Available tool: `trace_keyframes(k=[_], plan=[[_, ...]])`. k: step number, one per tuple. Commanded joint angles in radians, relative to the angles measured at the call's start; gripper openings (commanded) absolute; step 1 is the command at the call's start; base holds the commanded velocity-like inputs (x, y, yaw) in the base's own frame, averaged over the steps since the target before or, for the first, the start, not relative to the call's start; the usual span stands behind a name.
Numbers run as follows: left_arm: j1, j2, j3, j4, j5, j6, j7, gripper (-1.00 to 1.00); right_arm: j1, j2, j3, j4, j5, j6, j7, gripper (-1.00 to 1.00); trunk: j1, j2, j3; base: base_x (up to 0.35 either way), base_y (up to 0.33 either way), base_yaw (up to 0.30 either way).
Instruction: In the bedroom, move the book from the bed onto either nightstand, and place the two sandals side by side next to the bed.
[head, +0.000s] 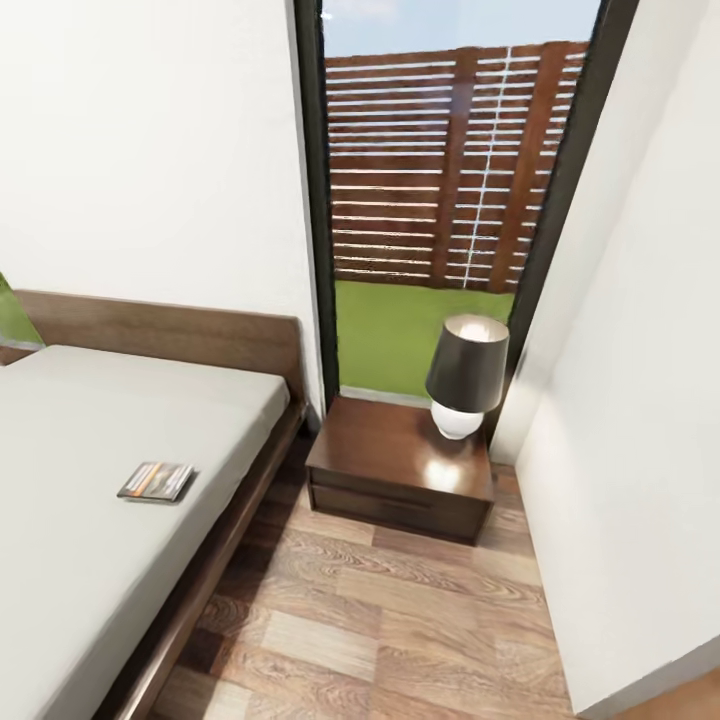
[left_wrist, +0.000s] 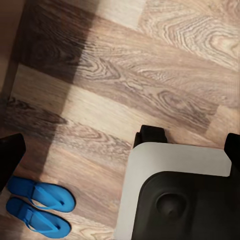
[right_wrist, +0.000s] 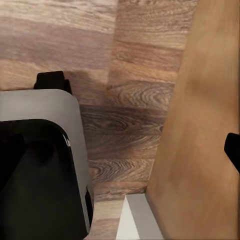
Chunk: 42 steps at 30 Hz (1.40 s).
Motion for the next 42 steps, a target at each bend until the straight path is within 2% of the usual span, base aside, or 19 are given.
trace_keyframes(k=[1, 12, 28, 42], plan=[[-0.001, 0.000, -0.008, 0.002, 0.011, -0.003, -0.004, 1.00, 0.000, 0.000, 0.008, -0.001, -0.007, 0.004, -0.003, 1.00, 0.001, 0.000, -0.001, 0.298, -0.006, 0.171], [-0.001, 0.001, -0.008, 0.001, 0.011, -0.005, -0.003, 1.00, 0.000, 0.000, 0.008, -0.001, -0.007, 0.004, -0.003, 1.00, 0.001, 0.000, -0.001, 0.242, -0.002, 0.177], [-0.001, 0.001, -0.009, -0.001, 0.011, -0.005, -0.003, 1.00, 0.000, 0.001, 0.008, -0.001, -0.007, 0.004, -0.003, 1.00, 0.001, 0.000, -0.001, 0.036, -0.013, 0.033], [-0.002, 0.001, -0.010, -0.003, 0.011, -0.005, -0.004, 1.00, 0.000, 0.011, 0.008, -0.001, -0.005, 0.004, -0.003, 1.00, 0.001, 0.000, -0.001, 0.072, -0.110, 0.196]])
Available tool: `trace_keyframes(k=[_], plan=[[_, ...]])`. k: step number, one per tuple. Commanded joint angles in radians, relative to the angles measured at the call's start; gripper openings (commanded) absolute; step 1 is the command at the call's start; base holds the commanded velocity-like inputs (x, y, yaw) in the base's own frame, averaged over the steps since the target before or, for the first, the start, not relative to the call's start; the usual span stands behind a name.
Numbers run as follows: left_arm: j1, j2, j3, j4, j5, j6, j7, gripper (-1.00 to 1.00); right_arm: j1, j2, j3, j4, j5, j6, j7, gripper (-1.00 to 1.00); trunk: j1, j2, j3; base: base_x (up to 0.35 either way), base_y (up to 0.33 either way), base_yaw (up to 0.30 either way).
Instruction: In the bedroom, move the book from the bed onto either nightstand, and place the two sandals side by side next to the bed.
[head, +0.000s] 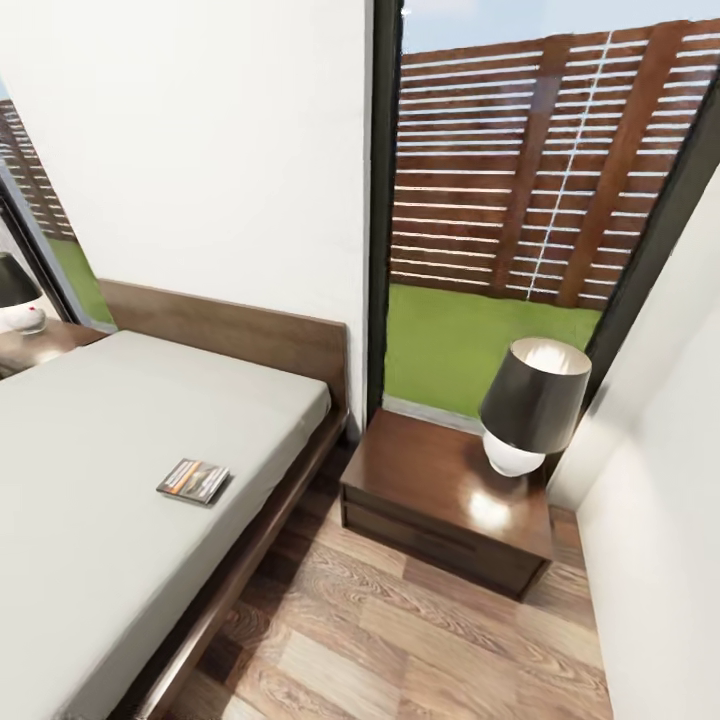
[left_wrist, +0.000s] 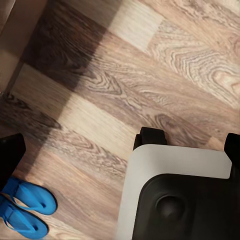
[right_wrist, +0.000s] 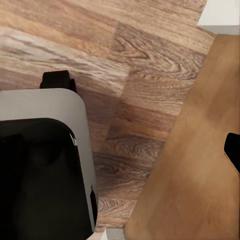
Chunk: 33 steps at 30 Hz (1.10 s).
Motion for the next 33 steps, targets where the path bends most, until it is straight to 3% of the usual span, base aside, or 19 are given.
trace_keyframes(k=[1, 22, 33], plan=[[-0.001, 0.000, -0.008, 0.002, 0.011, -0.004, -0.004, 1.00, 0.000, 0.000, 0.008, -0.001, -0.006, 0.004, -0.003, 1.00, 0.000, 0.000, -0.001, 0.113, -0.057, 0.238], [-0.001, 0.000, -0.008, 0.000, 0.011, -0.004, -0.004, 1.00, 0.000, 0.004, 0.008, 0.000, -0.006, 0.004, -0.003, 1.00, 0.000, 0.000, -0.001, 0.117, -0.054, 0.240], [-0.001, 0.000, -0.008, 0.000, 0.011, -0.004, -0.004, 1.00, 0.000, 0.004, 0.008, -0.001, -0.006, 0.004, -0.003, 1.00, 0.000, 0.000, -0.001, 0.140, -0.097, 0.076]])
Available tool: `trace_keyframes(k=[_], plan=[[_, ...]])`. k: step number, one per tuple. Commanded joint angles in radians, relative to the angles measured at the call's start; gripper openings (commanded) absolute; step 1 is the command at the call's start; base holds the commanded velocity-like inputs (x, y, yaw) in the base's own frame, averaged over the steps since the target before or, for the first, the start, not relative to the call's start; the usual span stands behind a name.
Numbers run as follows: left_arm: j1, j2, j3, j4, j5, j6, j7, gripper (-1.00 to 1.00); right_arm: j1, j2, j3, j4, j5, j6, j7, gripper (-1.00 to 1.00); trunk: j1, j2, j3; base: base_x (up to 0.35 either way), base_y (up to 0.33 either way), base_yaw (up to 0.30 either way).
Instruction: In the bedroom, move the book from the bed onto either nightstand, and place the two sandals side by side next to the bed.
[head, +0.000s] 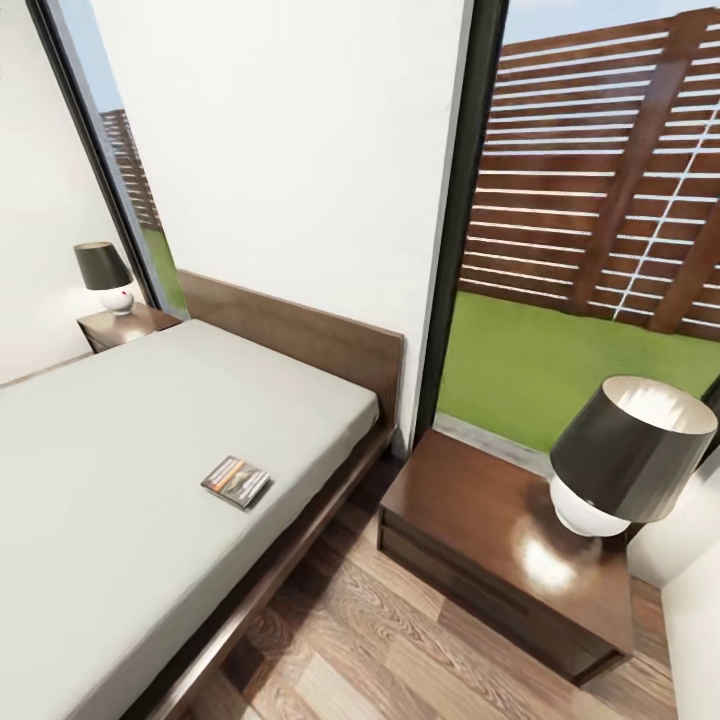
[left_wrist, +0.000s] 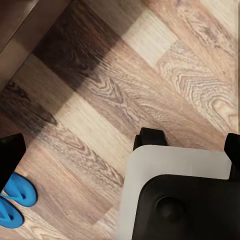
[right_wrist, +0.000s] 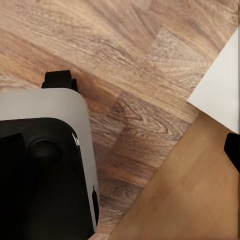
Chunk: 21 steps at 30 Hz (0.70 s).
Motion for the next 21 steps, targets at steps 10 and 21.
trace_keyframes(k=[10, 21], plan=[[-0.001, 0.000, -0.008, 0.002, 0.011, -0.004, -0.004, 1.00, -0.001, 0.000, 0.008, 0.001, -0.006, 0.004, -0.003, 1.00, 0.000, -0.001, -0.001, 0.030, -0.087, 0.132], [-0.001, 0.000, -0.008, 0.002, 0.011, -0.004, -0.003, 1.00, -0.001, 0.005, 0.009, 0.001, -0.003, 0.004, -0.003, 1.00, 0.000, -0.001, -0.001, 0.031, -0.017, 0.051]])
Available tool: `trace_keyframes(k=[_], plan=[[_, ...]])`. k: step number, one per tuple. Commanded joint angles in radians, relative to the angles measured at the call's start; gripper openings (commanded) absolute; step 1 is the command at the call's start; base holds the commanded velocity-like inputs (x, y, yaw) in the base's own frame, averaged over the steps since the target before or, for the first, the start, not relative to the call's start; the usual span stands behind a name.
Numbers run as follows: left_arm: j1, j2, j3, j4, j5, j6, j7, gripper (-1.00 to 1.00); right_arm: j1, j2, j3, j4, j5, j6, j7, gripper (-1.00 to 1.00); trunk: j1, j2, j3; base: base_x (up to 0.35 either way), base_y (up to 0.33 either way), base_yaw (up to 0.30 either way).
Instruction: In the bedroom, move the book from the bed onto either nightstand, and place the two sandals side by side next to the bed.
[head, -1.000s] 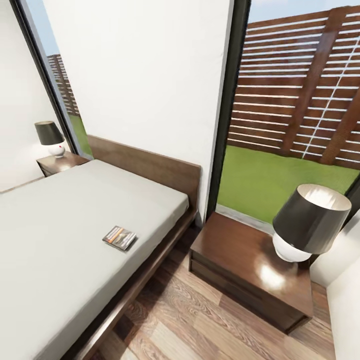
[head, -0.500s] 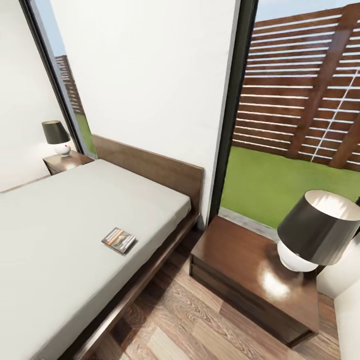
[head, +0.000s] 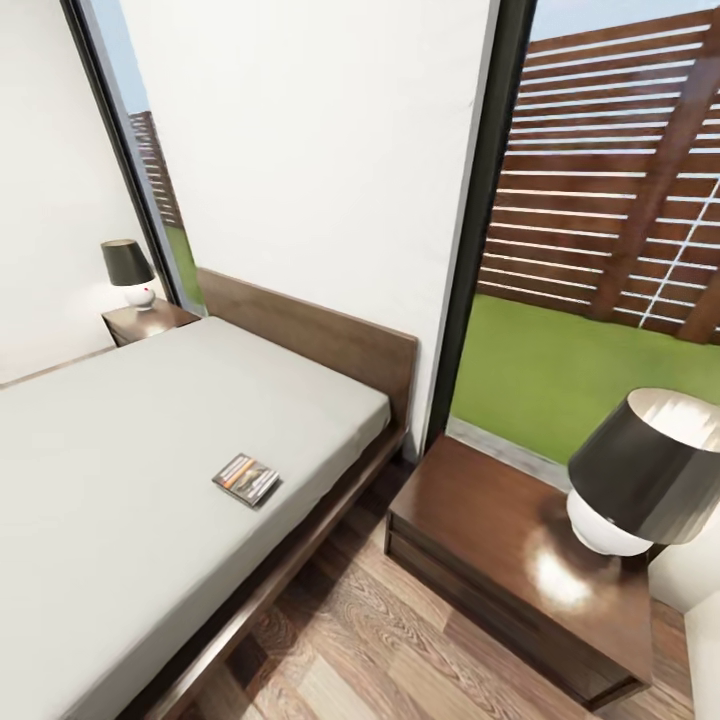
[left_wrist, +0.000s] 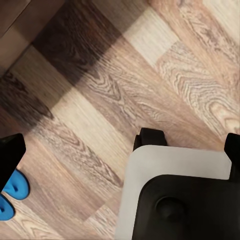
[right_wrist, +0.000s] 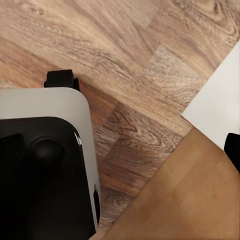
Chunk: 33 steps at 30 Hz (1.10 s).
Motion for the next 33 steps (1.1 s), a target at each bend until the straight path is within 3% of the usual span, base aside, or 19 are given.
trace_keyframes(k=[1, 14, 33], plan=[[-0.001, 0.000, -0.008, 0.001, 0.011, -0.003, -0.004, 1.00, -0.001, 0.001, 0.009, 0.000, -0.005, 0.004, -0.003, 1.00, 0.000, 0.000, -0.001, 0.102, -0.058, 0.063], [0.000, 0.000, -0.008, 0.001, 0.010, -0.004, -0.004, 1.00, -0.001, 0.004, 0.008, 0.000, -0.001, 0.004, -0.003, 1.00, 0.000, 0.000, -0.001, 0.086, -0.070, 0.158], [-0.001, 0.000, -0.008, 0.001, 0.011, -0.004, -0.004, 1.00, -0.001, 0.010, 0.009, 0.001, 0.001, 0.004, -0.003, 1.00, 0.000, 0.000, -0.001, 0.072, -0.078, 0.052]])
